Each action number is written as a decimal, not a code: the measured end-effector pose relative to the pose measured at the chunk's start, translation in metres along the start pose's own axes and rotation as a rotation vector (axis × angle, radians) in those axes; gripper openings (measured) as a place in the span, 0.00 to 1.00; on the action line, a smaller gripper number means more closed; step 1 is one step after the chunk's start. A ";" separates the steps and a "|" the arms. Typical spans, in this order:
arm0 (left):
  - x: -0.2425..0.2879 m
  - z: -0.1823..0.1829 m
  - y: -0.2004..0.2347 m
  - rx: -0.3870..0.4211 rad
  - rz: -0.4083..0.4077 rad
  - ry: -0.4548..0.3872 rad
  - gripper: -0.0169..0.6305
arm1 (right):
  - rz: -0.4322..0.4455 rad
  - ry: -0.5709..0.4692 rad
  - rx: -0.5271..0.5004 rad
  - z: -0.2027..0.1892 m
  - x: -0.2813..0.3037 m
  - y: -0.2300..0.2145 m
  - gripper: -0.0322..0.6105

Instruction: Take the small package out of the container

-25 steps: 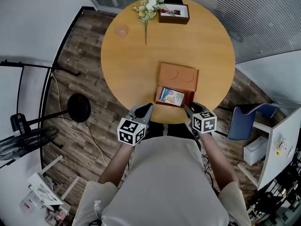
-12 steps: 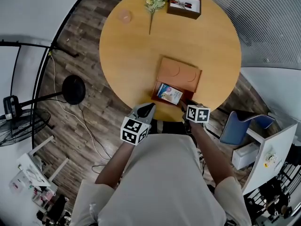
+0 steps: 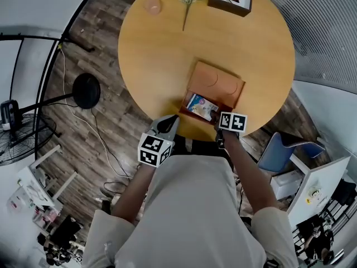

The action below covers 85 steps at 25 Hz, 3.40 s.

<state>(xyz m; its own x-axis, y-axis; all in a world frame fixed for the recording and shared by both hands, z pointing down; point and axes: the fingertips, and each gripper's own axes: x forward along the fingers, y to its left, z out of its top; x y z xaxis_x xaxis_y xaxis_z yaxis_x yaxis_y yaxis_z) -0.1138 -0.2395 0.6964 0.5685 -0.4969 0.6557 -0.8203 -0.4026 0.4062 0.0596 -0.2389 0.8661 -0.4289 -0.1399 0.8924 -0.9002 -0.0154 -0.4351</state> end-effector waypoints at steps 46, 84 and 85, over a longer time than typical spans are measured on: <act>-0.031 -0.022 0.007 -0.073 0.100 -0.045 0.05 | 0.183 -0.206 -0.063 0.014 -0.010 0.069 0.39; -0.069 -0.030 0.009 -0.016 0.075 -0.078 0.05 | 0.053 -0.419 -0.305 0.032 -0.085 0.086 0.12; -0.070 -0.028 0.009 -0.010 0.068 -0.083 0.05 | 0.051 -0.434 -0.310 0.032 -0.093 0.086 0.12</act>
<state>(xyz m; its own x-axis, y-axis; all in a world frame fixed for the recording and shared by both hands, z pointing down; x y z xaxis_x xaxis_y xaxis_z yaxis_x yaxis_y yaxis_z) -0.1627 -0.1868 0.6716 0.5141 -0.5852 0.6271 -0.8577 -0.3578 0.3692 0.0244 -0.2591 0.7415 -0.4616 -0.5307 0.7108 -0.8870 0.2865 -0.3622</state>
